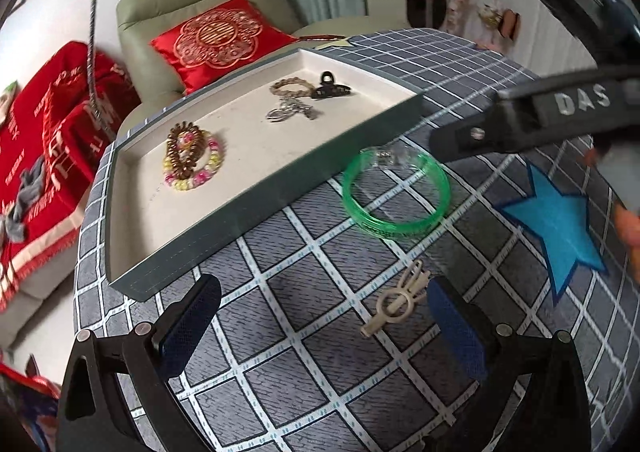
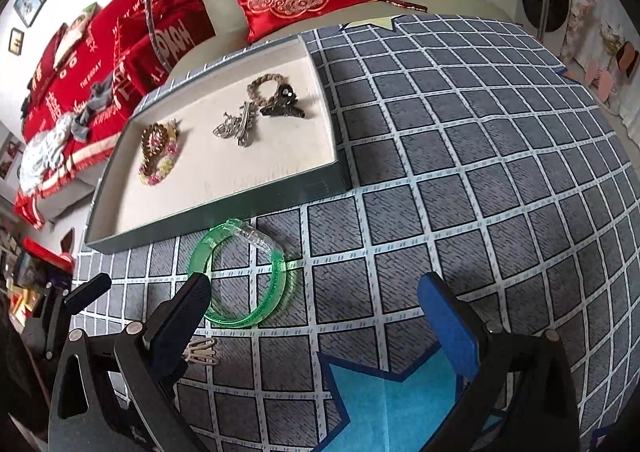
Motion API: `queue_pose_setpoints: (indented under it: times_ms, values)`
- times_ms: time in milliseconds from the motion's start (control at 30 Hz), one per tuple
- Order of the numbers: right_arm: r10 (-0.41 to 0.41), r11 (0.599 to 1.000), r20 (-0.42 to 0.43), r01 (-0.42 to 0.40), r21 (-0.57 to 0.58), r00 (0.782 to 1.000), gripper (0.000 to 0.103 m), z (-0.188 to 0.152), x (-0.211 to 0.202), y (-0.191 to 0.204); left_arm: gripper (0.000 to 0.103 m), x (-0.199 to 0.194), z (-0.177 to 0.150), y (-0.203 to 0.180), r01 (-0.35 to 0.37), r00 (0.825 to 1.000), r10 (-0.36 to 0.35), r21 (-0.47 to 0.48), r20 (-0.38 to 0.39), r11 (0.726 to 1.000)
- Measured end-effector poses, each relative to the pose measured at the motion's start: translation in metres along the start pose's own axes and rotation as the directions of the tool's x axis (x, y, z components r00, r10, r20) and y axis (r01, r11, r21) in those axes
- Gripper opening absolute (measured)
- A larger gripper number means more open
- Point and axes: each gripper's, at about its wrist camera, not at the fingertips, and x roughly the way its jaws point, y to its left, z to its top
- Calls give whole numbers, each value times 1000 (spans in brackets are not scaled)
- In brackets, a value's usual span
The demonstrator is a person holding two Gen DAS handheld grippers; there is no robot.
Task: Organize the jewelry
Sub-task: 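Withdraw both tools from the tray toward the green bangle and beige clip, then grasp the beige hair clip with the left tool while the right tool grasps the green bangle, then carry the beige clip with the left tool while the right tool carries the green bangle into the tray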
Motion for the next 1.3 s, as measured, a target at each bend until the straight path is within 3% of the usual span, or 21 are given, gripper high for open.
queue_pose_setpoints:
  times_ms: [167, 267, 333, 400, 633, 933, 967, 1033, 1100, 1300]
  values:
    - [-27, 999, -20, 26, -40, 999, 100, 2, 10, 11, 103, 5, -2, -3, 9, 1000, -9, 9, -12, 1000]
    - [-53, 996, -34, 50, -69, 998, 91, 3, 17, 16, 103, 5, -2, -4, 17, 1000, -17, 17, -5, 1000]
    - [-64, 995, -43, 61, -84, 997, 79, 2, 23, 19, 103, 4, -3, -6, 24, 1000, -24, 23, -2, 999]
    - [-84, 992, -37, 80, -101, 996, 76, 2, 24, 22, 95, 3, -4, -7, 46, 999, -46, 30, 2, 999]
    - [-155, 969, -25, 147, -199, 988, 57, 1, 28, 39, 86, 3, -1, -15, 85, 996, -85, 61, -6, 994]
    - [-151, 965, -26, 141, -219, 988, 42, 1, 27, 43, 59, 2, 1, -27, 158, 987, -158, 106, -14, 982]
    - [-151, 965, -25, 142, -220, 988, 40, 1, 27, 43, 42, 1, 1, -28, 167, 986, -167, 112, -13, 980]
    - [-151, 966, -22, 142, -217, 988, 17, 1, 26, 42, 22, 0, 0, -30, 186, 983, -185, 125, -18, 975]
    - [-152, 965, -20, 144, -217, 988, 8, 1, 26, 42, 21, -1, -2, -33, 179, 984, -178, 136, -14, 974]
    - [-137, 971, 3, 135, -196, 991, 8, -2, 19, 39, 20, -5, -7, -26, 187, 982, -187, 93, -9, 978]
